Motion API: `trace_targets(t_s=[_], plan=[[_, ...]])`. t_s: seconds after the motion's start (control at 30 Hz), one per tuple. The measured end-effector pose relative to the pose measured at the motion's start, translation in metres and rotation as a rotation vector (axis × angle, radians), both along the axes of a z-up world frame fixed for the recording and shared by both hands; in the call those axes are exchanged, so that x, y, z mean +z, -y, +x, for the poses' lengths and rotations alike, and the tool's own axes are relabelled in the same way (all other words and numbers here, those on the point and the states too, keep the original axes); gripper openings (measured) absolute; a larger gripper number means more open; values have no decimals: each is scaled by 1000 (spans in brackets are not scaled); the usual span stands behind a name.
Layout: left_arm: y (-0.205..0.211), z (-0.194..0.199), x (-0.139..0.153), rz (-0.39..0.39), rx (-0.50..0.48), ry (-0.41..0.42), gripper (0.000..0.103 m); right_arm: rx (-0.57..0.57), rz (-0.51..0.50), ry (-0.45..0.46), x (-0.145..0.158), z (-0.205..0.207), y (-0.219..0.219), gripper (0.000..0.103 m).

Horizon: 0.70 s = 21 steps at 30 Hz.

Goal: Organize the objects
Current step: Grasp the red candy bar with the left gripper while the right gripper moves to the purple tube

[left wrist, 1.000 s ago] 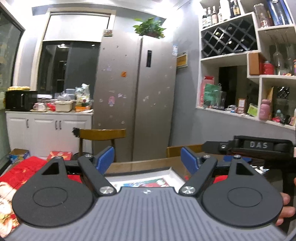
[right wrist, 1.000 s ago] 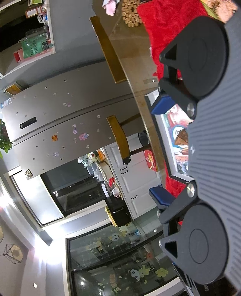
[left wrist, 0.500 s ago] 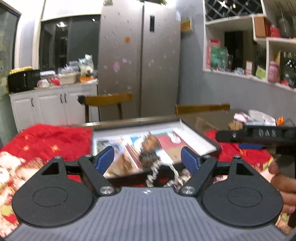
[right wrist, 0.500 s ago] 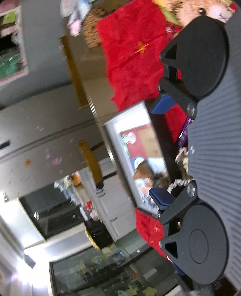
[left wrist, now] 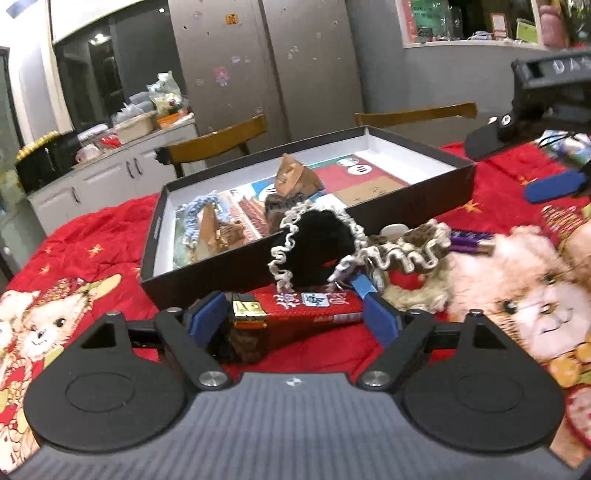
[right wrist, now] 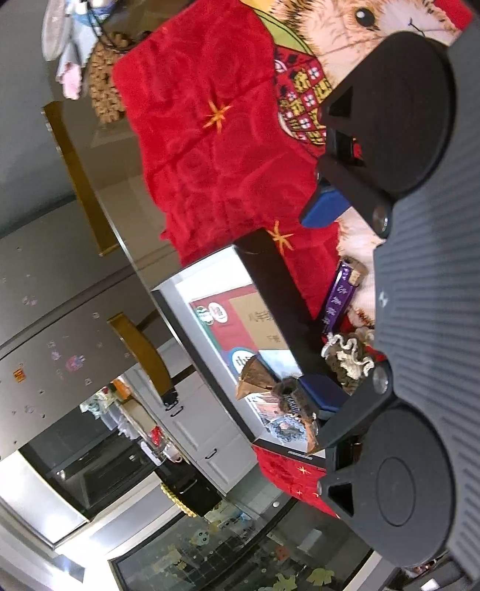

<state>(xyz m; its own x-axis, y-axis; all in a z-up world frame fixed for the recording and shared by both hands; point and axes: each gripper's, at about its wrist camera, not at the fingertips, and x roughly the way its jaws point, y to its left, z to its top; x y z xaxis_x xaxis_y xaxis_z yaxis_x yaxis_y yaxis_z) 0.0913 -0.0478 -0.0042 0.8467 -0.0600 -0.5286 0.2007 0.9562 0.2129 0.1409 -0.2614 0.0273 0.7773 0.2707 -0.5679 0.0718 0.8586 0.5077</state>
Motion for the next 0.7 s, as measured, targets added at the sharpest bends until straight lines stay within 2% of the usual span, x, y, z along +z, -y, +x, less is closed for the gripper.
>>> trace_targets(t_s=[0.27,0.33,0.43,0.7], plan=[[16,7,-9,102,11,-7,92,-3,21,-68,-11,6,0,92],[15,9,-9,99,18,-8,92,-1,24,-72,-11,6,1,92],[11,6,-8,84,41,2,86,16,17,-68,-10,5,-2,92],[5,-4,-5,60,68,32,86,31,-13,-51,-9,5,-4,92]])
